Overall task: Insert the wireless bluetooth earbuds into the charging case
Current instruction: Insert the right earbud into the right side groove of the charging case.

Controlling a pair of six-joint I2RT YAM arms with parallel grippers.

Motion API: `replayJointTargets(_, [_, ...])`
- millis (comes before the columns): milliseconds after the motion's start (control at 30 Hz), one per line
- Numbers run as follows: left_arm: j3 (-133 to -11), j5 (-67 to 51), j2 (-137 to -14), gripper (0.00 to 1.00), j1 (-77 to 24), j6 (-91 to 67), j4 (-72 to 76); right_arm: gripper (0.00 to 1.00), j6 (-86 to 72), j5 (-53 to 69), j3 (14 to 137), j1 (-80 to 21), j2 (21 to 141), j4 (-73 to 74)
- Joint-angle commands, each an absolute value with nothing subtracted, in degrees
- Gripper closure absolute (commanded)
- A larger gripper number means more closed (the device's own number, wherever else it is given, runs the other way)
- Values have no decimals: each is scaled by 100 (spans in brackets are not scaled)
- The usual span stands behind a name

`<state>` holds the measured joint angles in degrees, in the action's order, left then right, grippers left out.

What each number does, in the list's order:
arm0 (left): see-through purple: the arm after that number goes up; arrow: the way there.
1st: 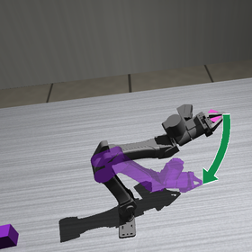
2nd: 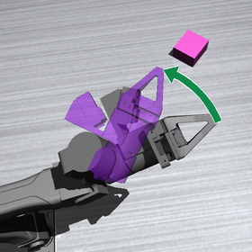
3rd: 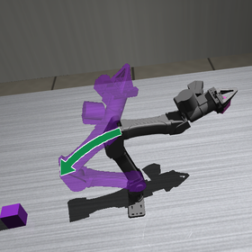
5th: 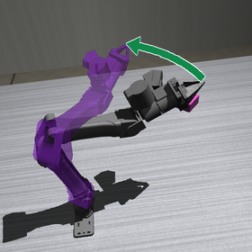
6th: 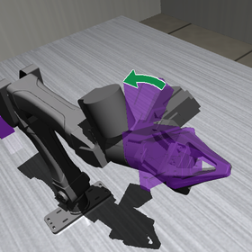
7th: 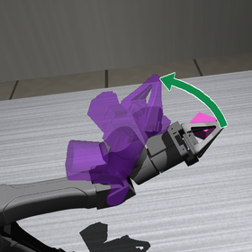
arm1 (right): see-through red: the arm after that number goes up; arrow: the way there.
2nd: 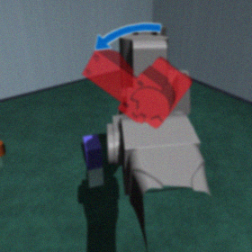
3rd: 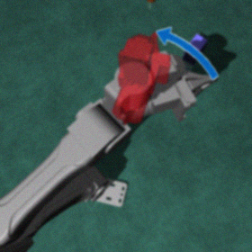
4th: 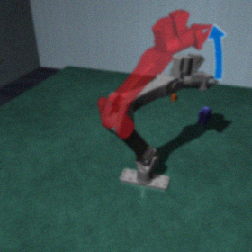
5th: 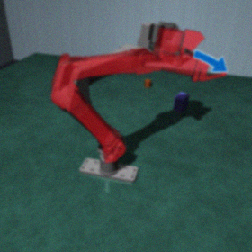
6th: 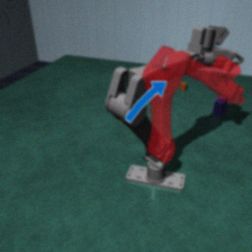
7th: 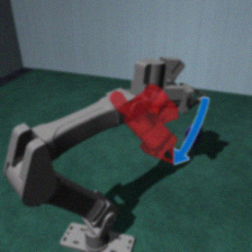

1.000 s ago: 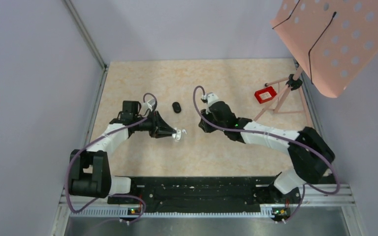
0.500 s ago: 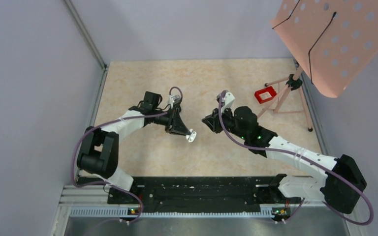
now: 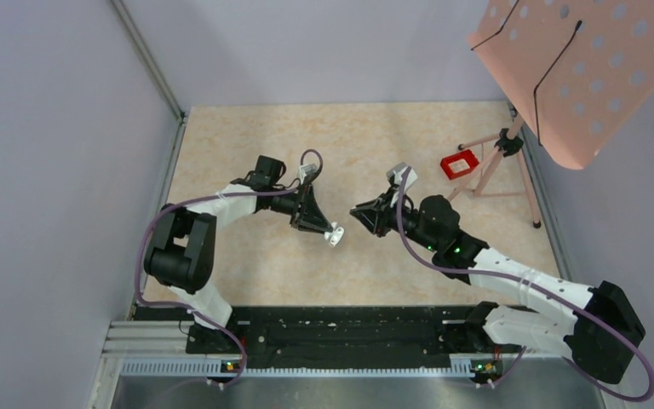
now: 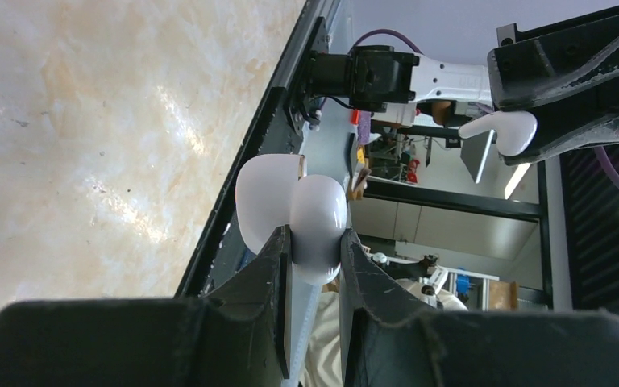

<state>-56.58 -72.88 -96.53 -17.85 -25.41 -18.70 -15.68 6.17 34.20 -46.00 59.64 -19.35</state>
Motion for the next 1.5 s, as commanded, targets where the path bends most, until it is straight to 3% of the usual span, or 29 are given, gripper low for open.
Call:
replayJointTargets(0, [-5945,-7704,-9569,100,-1806,-2657,-2074,100,-1845,772,3373,-4606,5855,-2654])
replayJointTargets(167, [-6195,-7632,-9499,100,-1844,-3093,-2120,100,-1950,783,3261,-4606,5965,-3136])
replayJointTargets(433, [-5845,-7593,-9391,100,-1871,-5446,-111,100,-1910,703,2923,-4607,6149,-4296])
replayJointTargets(667, [-5325,-7766,-9347,100,-1880,-7982,2899,100,-1708,536,2298,-4620,6181,-5628])
replayJointTargets(1467, [-5372,-7800,-9223,100,-1996,-7972,2936,100,-1755,278,2344,-4615,6919,-6858])
